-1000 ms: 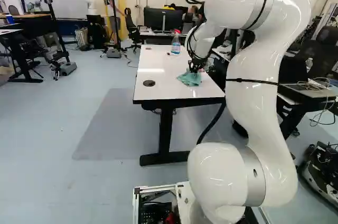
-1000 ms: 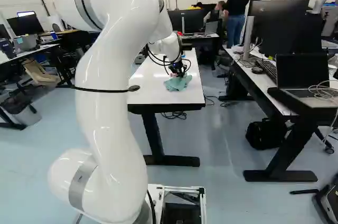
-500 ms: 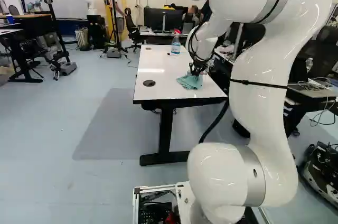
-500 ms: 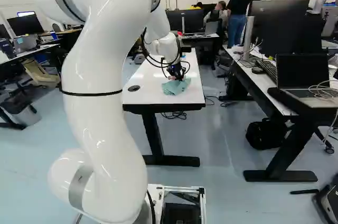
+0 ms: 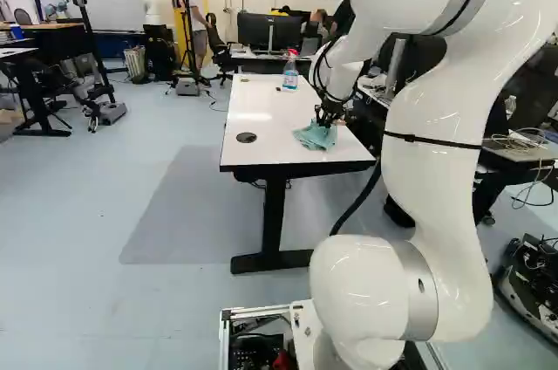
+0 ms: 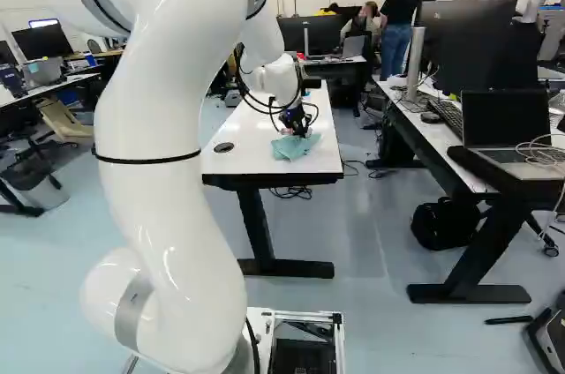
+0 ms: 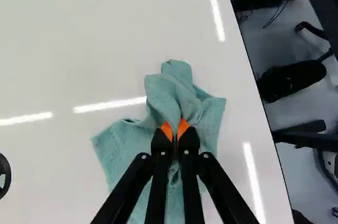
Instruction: Clean the table with the green towel
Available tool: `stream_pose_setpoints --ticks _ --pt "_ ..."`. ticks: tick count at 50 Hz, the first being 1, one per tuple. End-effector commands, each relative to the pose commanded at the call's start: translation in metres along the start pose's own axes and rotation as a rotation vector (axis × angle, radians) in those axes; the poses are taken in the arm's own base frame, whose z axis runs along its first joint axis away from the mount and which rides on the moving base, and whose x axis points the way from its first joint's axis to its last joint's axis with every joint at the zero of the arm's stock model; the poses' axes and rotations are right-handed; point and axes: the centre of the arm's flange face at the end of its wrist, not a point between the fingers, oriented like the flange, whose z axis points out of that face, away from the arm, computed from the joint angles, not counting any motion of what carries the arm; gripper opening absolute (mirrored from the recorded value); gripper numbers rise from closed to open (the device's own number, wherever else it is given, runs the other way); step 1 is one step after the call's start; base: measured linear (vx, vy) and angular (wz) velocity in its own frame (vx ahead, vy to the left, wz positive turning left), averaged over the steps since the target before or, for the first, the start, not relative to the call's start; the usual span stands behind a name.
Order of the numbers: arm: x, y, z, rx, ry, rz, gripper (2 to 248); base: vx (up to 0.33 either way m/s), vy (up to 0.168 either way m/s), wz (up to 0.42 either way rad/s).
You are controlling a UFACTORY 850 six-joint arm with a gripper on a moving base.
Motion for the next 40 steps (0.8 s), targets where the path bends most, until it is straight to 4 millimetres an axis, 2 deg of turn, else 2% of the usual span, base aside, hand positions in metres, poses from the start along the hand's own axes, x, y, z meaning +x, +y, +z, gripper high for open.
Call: stream_pose_setpoints --ticks 14,40 --pt "-0.005 0.001 -0.024 -0.001 0.023 0.001 31 0.000 0.000 0.000" --pt "-0.033 0.002 -0.075 -0.002 0.060 0.003 31 0.000 0.000 0.000"
